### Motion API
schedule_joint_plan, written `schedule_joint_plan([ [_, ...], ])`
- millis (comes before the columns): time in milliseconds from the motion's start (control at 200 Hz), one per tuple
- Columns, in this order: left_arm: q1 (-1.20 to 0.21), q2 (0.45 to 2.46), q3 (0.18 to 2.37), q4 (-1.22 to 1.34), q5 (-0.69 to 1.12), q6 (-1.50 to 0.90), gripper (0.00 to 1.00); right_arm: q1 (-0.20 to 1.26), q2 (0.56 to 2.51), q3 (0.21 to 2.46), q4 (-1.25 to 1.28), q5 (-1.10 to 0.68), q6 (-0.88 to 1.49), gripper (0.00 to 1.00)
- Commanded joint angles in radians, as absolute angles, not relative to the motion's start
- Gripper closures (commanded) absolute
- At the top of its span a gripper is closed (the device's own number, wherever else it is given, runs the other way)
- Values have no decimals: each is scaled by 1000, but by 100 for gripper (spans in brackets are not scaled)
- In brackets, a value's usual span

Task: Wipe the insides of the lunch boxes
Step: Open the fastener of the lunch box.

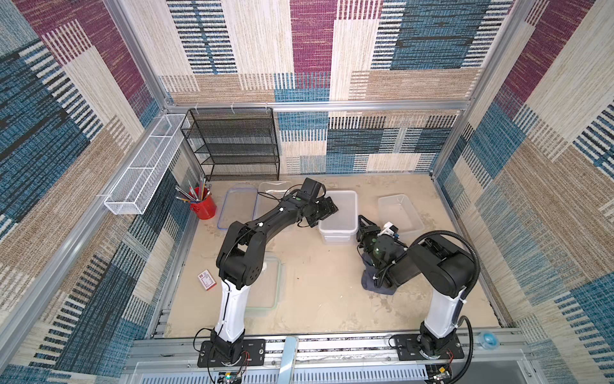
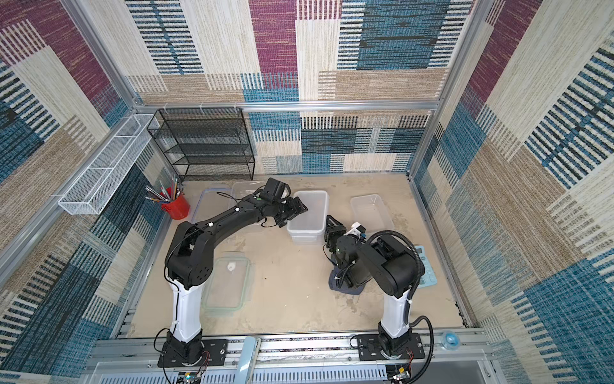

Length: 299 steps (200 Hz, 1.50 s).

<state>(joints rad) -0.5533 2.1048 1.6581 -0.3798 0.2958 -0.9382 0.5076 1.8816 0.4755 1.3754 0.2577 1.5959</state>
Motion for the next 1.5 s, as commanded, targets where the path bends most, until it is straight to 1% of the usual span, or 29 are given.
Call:
schedule_joint_plan([
  [0, -574, 2128, 1639, -618, 333, -962, 16, 528, 1912, 521, 1849, 76, 1646, 58],
  [215, -574, 2129, 1639, -618, 333, -963, 16, 529, 1918, 554, 1848, 70, 1627, 55],
  [255, -574, 2130, 1640, -617, 333, -964, 16, 529, 1917, 555, 1848, 69, 1622, 58],
  [331, -574, 2129, 1640, -615, 332, -966, 16, 529, 1923, 561, 1848, 66, 1621, 67],
  [376, -573, 2129, 1638, -613, 333, -966, 16, 531, 1929, 566, 1848, 62, 1624, 70],
  [556, -574, 2125, 1633, -614, 331, -963, 16, 532, 1949, 581, 1848, 55, 1626, 74],
  [606, -574, 2124, 1631, -614, 331, -963, 16, 534, 1950, 577, 1848, 54, 1627, 73],
  [746, -574, 2125, 1631, -611, 333, -965, 16, 534, 1939, 559, 1849, 49, 1615, 60],
  [826, -574, 2127, 1631, -612, 333, -965, 16, 534, 1935, 557, 1848, 43, 1607, 56],
  [891, -574, 2128, 1630, -611, 333, -966, 16, 534, 1935, 562, 1848, 33, 1599, 56],
  [997, -573, 2126, 1629, -613, 333, -965, 16, 534, 1946, 572, 1848, 23, 1599, 64],
  [1107, -573, 2125, 1629, -612, 332, -963, 16, 534, 1960, 578, 1842, 14, 1601, 66],
  [1292, -573, 2124, 1629, -612, 330, -960, 16, 534, 1961, 584, 1782, -13, 1584, 67],
  [1492, -572, 2126, 1631, -612, 330, -959, 16, 533, 1936, 591, 1687, -50, 1540, 64],
])
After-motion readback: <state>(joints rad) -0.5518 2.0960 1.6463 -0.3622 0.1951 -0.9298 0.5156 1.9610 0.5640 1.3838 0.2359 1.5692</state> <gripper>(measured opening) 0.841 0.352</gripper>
